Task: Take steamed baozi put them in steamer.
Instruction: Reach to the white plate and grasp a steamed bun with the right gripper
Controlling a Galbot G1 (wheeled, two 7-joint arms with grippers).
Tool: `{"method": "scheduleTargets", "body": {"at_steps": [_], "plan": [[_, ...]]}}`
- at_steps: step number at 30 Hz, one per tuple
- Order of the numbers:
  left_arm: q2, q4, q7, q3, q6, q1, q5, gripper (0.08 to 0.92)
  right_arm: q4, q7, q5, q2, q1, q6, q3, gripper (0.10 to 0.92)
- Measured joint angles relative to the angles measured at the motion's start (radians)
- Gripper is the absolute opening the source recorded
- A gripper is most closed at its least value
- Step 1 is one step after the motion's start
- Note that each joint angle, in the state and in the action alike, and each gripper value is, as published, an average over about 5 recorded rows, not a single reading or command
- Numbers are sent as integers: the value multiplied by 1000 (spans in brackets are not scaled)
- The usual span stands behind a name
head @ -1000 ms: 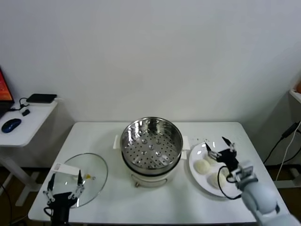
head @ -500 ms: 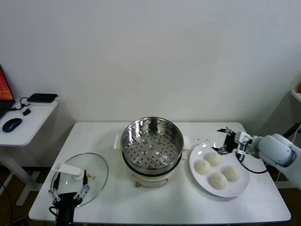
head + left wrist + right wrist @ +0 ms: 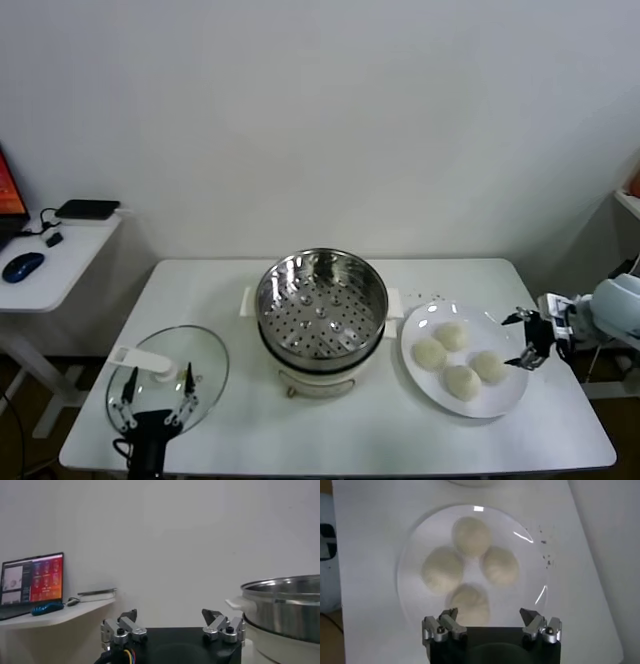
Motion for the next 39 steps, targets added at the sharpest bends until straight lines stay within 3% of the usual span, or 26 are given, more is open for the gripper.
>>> {"method": "scheduleTargets", "body": {"at_steps": [21, 39], "plan": [[-10, 31, 14, -13, -3, -9, 12, 823, -316, -61, 25, 331, 130, 50, -245, 823], [0, 50, 16, -34, -1, -13, 14, 823, -456, -84, -5, 475, 79, 77, -274, 820]]}}
